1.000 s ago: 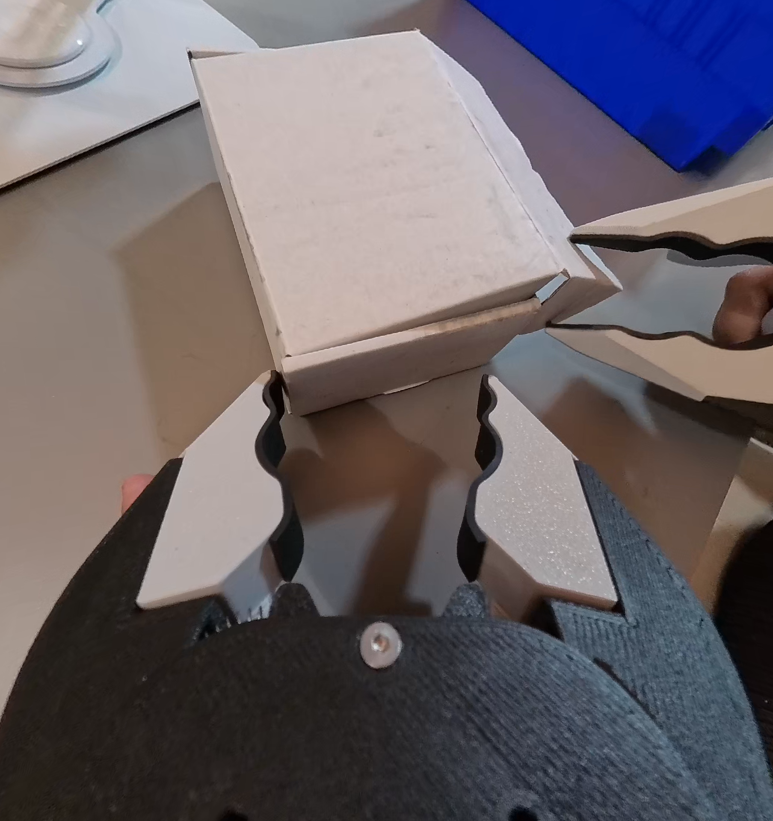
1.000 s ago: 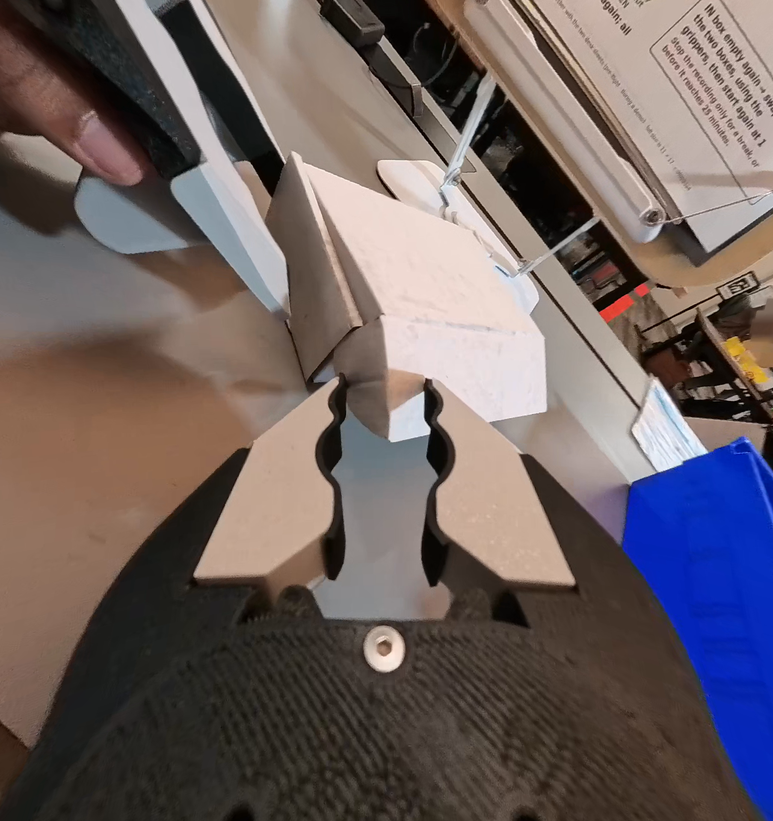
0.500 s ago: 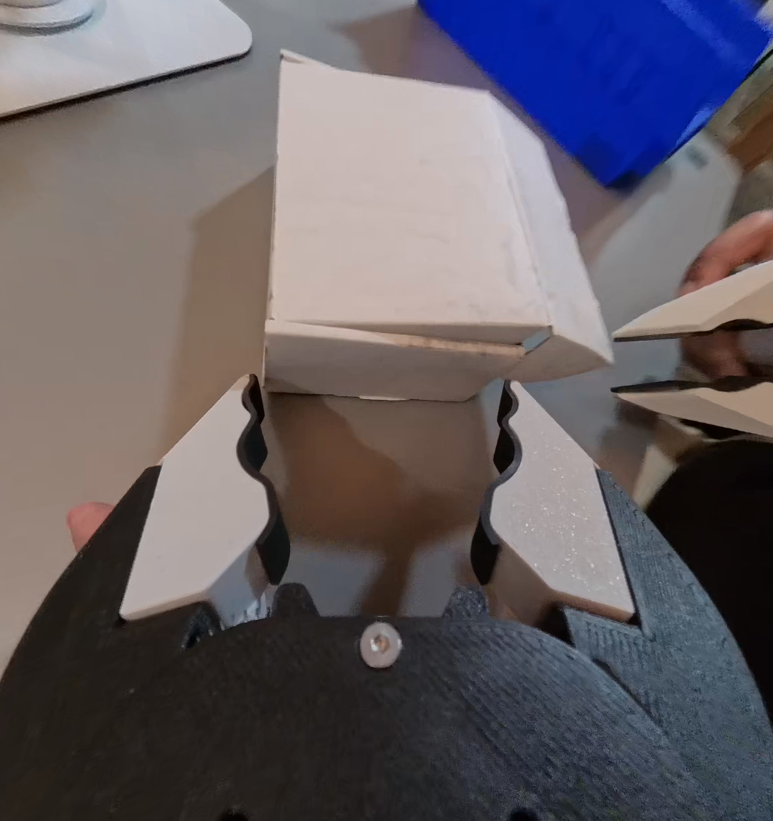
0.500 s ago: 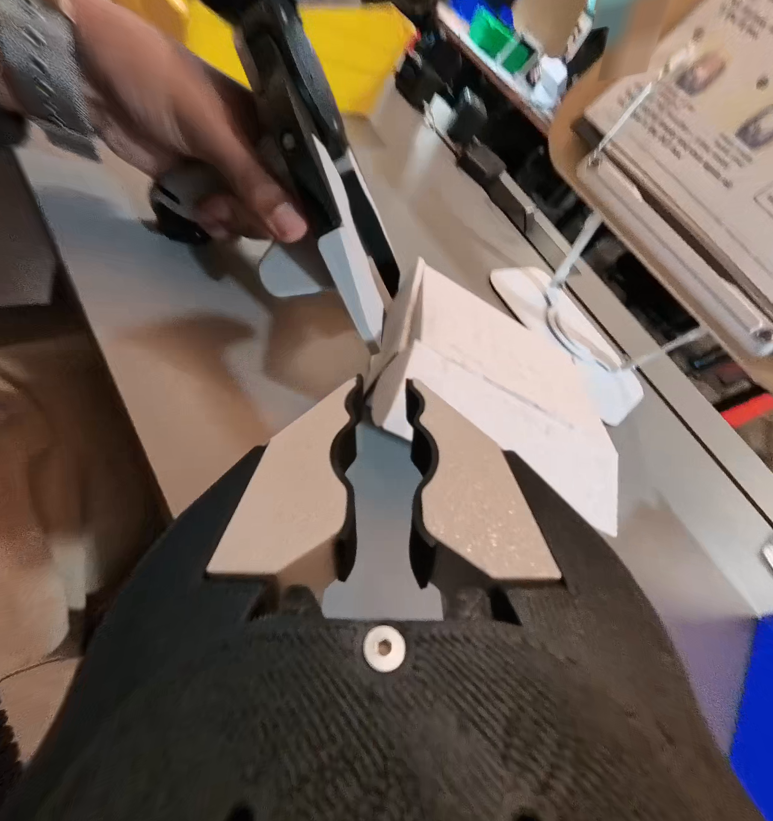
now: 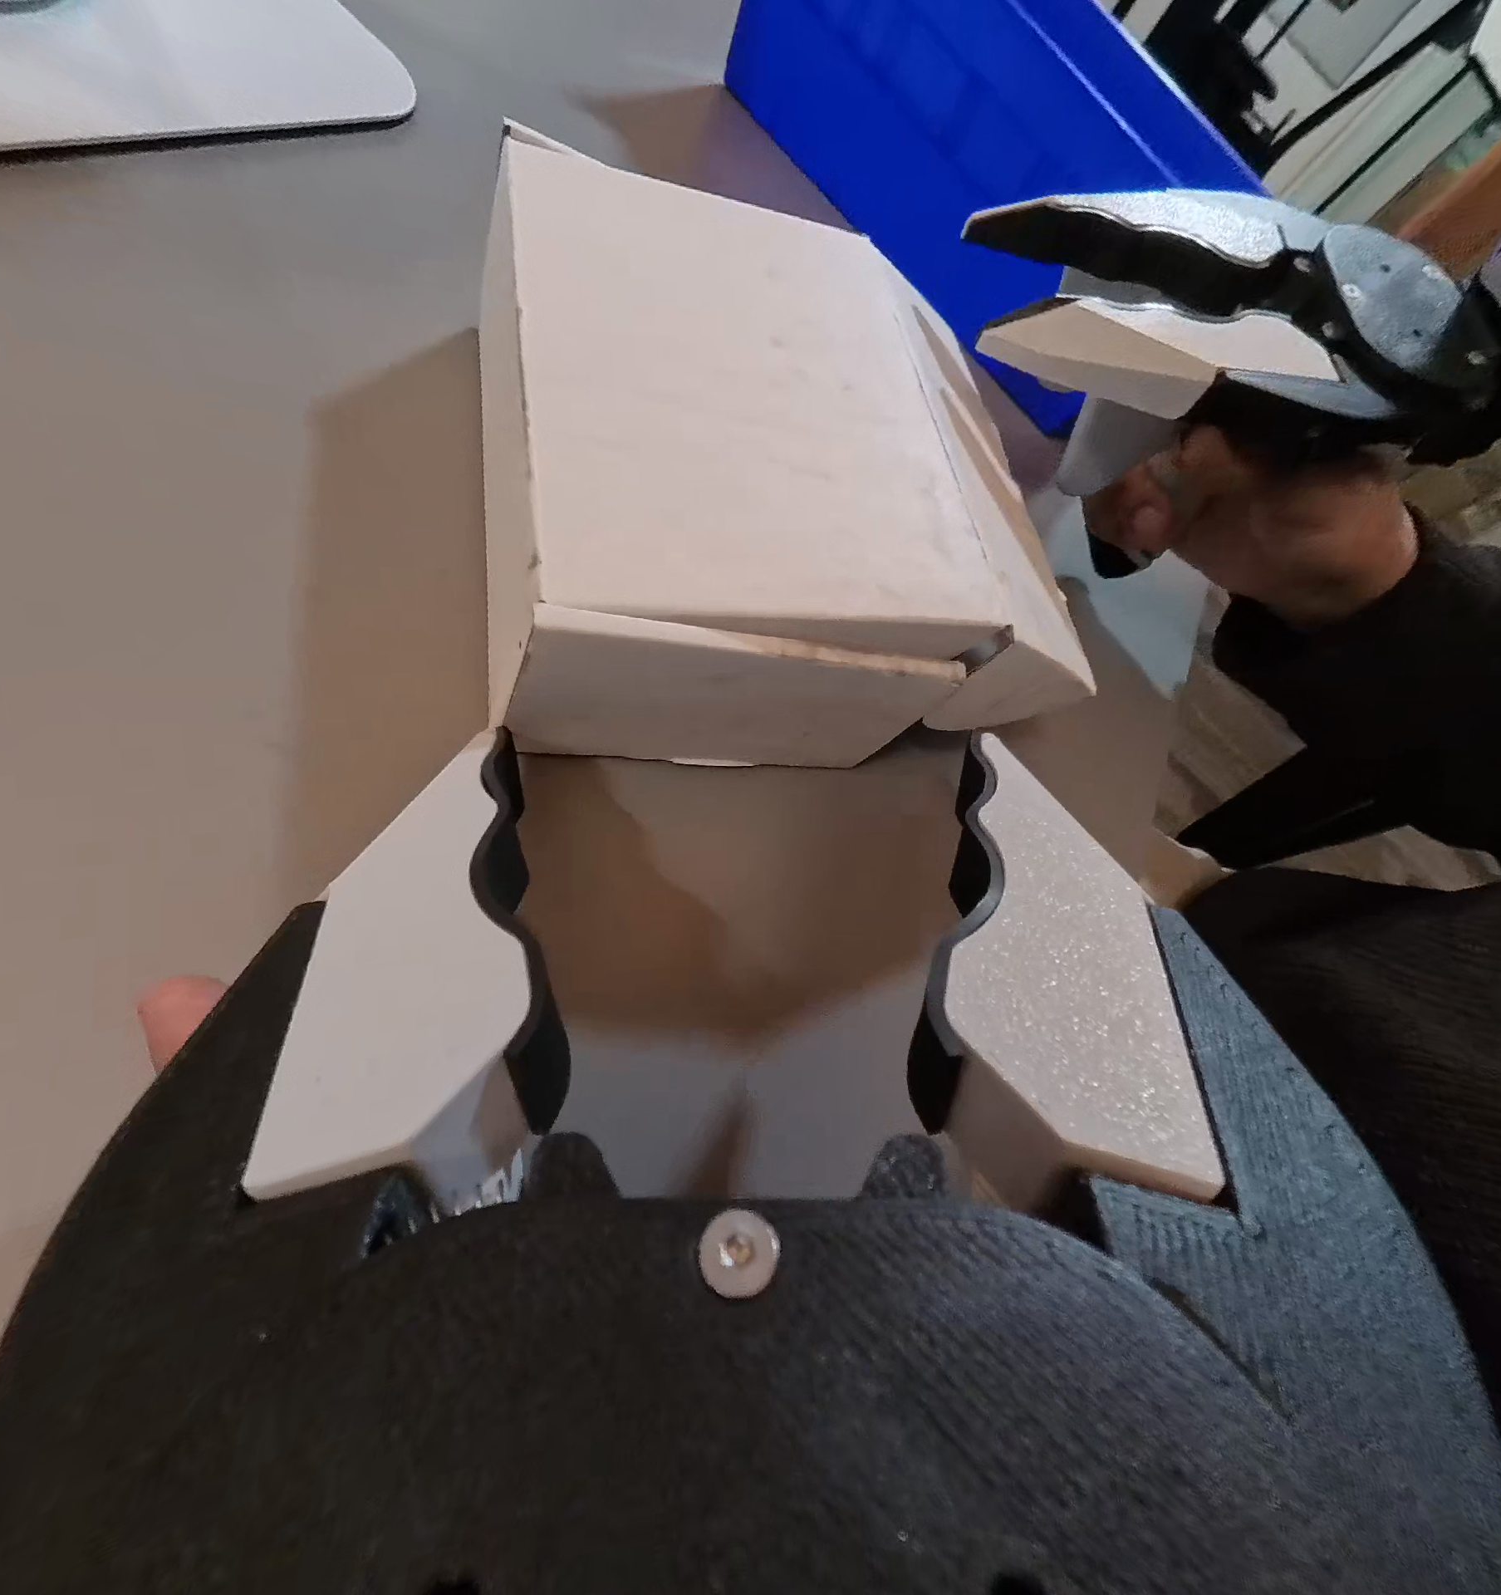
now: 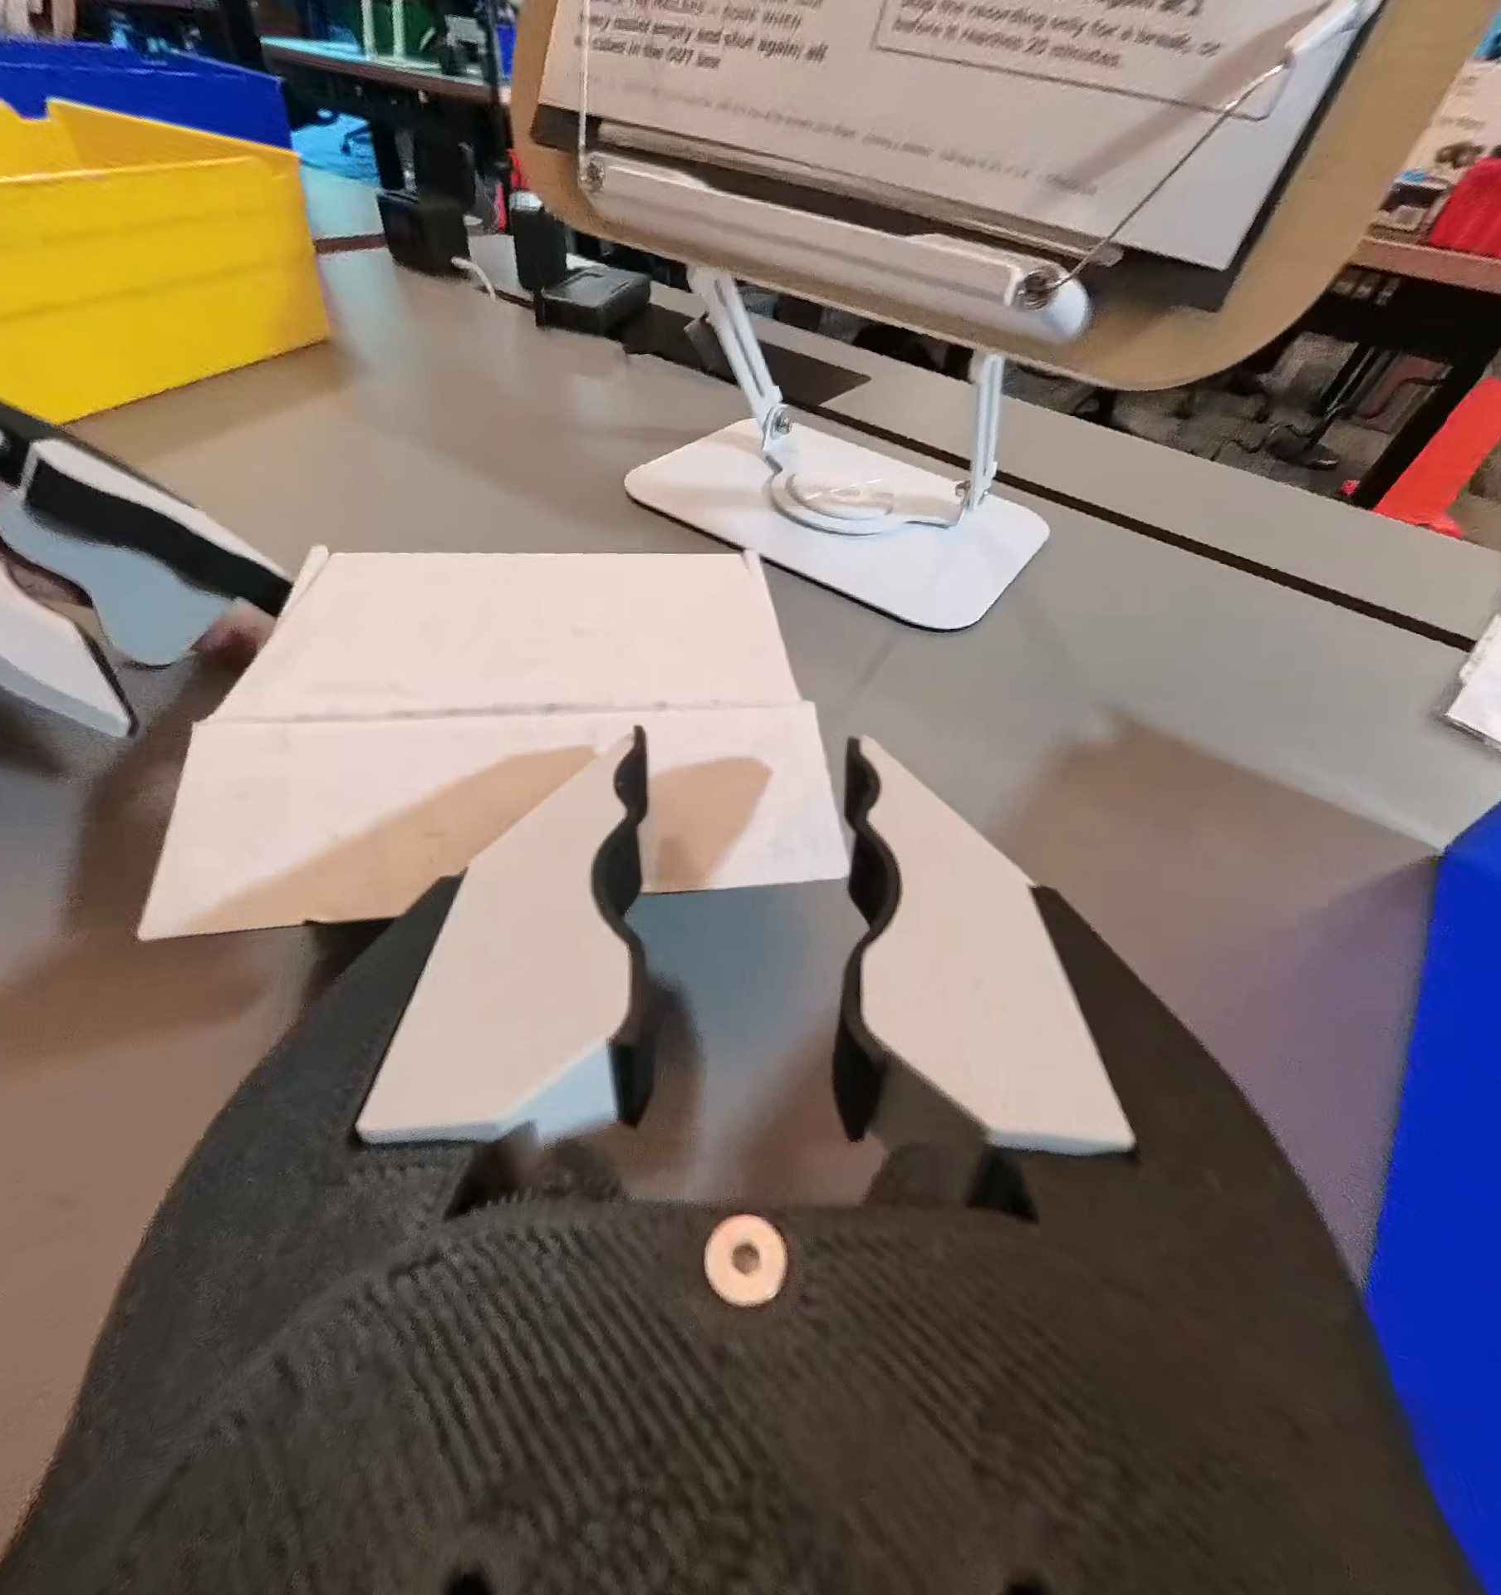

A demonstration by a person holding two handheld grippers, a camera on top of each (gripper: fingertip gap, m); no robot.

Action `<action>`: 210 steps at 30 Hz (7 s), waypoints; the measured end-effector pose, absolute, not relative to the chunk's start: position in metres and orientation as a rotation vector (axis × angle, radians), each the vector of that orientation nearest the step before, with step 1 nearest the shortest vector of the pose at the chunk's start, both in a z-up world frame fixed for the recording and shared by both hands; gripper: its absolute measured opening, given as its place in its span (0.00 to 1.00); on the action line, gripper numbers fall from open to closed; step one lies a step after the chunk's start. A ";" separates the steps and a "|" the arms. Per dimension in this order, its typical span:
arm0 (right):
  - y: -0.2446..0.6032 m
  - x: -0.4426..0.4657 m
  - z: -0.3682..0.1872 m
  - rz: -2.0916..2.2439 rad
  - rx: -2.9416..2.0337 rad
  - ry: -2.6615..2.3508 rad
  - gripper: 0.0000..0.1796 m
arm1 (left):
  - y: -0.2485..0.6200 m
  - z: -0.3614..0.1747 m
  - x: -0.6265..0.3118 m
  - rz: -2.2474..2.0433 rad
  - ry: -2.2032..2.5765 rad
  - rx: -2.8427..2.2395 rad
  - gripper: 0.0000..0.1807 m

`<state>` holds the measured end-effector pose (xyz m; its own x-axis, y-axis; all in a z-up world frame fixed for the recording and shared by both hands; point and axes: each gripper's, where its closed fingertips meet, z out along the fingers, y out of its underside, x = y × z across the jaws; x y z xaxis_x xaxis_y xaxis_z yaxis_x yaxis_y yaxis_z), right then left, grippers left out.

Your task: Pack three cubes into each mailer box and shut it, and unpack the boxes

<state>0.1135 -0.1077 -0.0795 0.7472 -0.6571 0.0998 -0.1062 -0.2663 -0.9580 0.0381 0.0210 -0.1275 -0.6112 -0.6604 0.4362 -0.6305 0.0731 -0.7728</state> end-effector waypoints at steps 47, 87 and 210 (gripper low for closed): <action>-0.060 0.032 -0.111 -0.117 -1.949 0.454 0.31 | 0.043 -0.113 0.054 -1.785 2.026 -1.526 0.42; -0.066 0.074 -0.104 -0.133 -1.851 0.607 0.54 | 0.031 -0.095 0.075 -1.887 2.154 -1.249 0.62; -0.092 0.064 -0.124 0.189 -1.996 0.492 0.41 | -0.002 -0.129 -0.001 -1.405 2.315 -1.123 0.42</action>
